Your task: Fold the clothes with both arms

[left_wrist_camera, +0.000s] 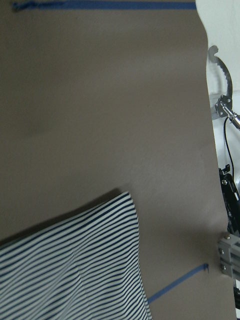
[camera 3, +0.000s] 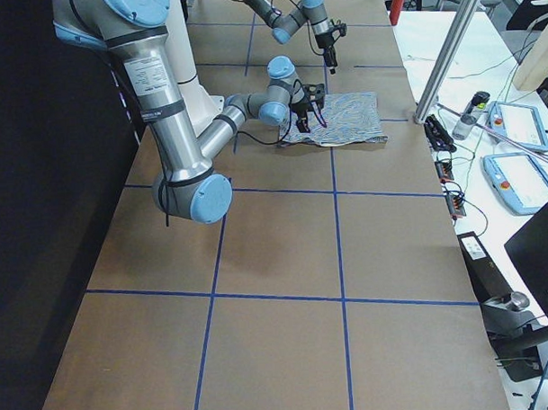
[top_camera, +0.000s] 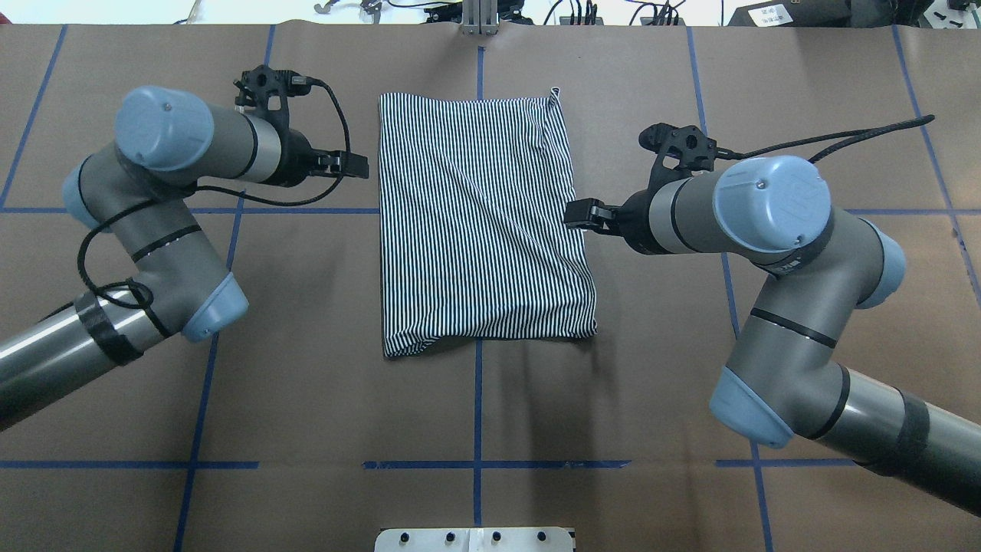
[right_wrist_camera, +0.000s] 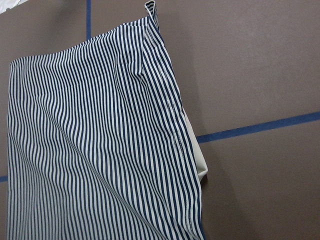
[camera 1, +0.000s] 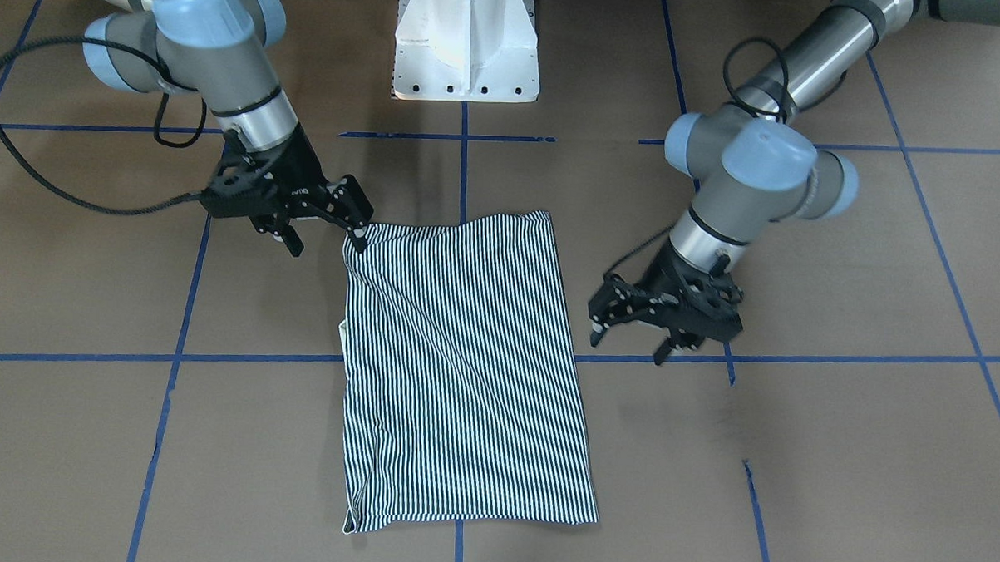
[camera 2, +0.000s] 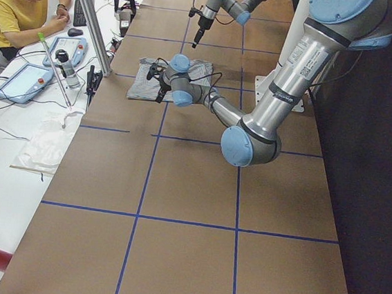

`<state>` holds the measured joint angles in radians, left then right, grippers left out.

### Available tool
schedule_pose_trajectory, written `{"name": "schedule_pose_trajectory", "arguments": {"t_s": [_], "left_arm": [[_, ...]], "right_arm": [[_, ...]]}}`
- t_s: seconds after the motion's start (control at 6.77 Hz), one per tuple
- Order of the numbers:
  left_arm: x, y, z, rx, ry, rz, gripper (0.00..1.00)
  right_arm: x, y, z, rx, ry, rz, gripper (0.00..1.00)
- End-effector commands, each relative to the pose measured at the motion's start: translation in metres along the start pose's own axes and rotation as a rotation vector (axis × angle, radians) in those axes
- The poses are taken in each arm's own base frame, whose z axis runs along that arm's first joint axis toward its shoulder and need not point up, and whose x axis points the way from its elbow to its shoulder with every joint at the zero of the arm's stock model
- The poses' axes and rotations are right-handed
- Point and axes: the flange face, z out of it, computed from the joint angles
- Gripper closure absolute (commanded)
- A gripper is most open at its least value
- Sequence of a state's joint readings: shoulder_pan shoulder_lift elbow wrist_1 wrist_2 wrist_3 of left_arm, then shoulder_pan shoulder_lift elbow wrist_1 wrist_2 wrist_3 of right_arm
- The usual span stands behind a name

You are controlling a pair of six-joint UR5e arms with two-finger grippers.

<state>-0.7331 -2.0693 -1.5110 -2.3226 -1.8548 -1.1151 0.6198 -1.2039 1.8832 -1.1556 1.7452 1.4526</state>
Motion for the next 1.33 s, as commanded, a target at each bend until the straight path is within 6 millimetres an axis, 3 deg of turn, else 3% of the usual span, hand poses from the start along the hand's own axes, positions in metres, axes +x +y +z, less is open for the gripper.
{"name": "schedule_pose_trajectory", "arguments": {"t_s": [0.0,0.15,0.3,0.44,1.18], "left_arm": [[0.046,0.087,-0.043,-0.032,0.107,-0.209,0.00],[0.071,0.128,-0.038,-0.027,0.118,-0.322,0.00],[0.086,0.163,-0.023,-0.023,0.084,-0.420,0.16],[0.093,0.182,-0.010,-0.037,0.003,-0.456,0.27],[0.076,0.194,0.016,-0.050,-0.070,-0.451,0.29]], "right_arm": [[0.007,0.006,-0.021,-0.001,-0.049,0.193,0.09],[0.020,0.008,-0.018,0.003,-0.101,0.224,0.11],[0.032,0.009,-0.018,0.003,-0.114,0.260,0.14],[0.032,0.009,-0.015,0.035,-0.112,0.289,0.14],[0.031,0.012,-0.014,0.048,-0.114,0.285,0.13]]}}
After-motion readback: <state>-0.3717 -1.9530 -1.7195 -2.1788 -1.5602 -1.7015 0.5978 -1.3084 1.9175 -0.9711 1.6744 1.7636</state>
